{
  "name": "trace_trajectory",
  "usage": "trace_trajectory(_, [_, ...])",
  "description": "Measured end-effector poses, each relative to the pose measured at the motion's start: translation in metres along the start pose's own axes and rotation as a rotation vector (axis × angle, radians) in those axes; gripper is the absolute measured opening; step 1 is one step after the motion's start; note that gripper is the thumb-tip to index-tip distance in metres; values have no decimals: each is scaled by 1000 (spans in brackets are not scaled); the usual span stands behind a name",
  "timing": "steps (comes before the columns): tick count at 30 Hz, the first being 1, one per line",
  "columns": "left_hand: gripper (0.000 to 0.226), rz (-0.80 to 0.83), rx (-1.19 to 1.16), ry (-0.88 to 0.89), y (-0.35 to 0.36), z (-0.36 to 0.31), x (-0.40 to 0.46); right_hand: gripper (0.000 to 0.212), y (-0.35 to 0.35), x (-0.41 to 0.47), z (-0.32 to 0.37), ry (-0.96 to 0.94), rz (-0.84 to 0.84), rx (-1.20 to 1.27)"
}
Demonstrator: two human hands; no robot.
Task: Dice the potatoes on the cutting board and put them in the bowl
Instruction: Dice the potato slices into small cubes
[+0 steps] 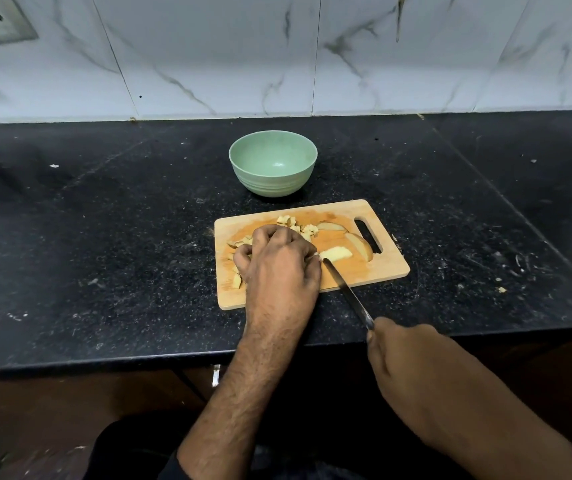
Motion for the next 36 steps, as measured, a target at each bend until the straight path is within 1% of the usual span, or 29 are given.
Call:
trace_trajectory(7, [17,-62,-31,39,-6,-3,0,37,-10,-3,-15,44,-35,-4])
trace_trajectory(10, [19,-46,-10,70,-3,-5,0,36,-19,1,-22,93,-74,37])
trace_trajectory(13, [19,-39,3,106,-3,-11,-1,36,-17,5,-33,148,-55,32])
trace_trajectory(18, [17,-50,32,149,-4,-17,0,35,-8,12,-45,188,-59,24])
trace_trajectory(20, [21,-16,35,181,0,-20,1,34,-6,14,-44,187,-47,37])
trace_trajectory(22, [31,53,63,218,7,-24,1,34,-5,16,-42,183,-25,69])
trace_trajectory(23, [36,81,82,233,10,-25,1,35,-4,17,-41,182,-3,98])
trace_trajectory(25, [34,90,90,242,11,-25,1,35,1,18,-39,174,65,206])
trace_trajectory(29, [26,40,52,218,6,-24,3,35,16,23,-39,223,176,571])
trace_trajectory(31, [27,33,47,214,7,-23,4,35,21,25,-35,248,232,692])
trace_trajectory(33, [28,28,49,205,7,-21,4,35,24,27,-26,241,286,749])
trace_trajectory(36, [31,15,52,156,6,-16,6,34,22,30,-18,236,265,721])
Point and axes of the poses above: each hand's wrist, its own x-axis towards the middle knuckle, its own y-axis out of the palm, z = x × y, the point moved 8 cm from there along x, towards the middle knuckle, and after that the axes turned 6 degrees about -z, right-handed, at the moved point
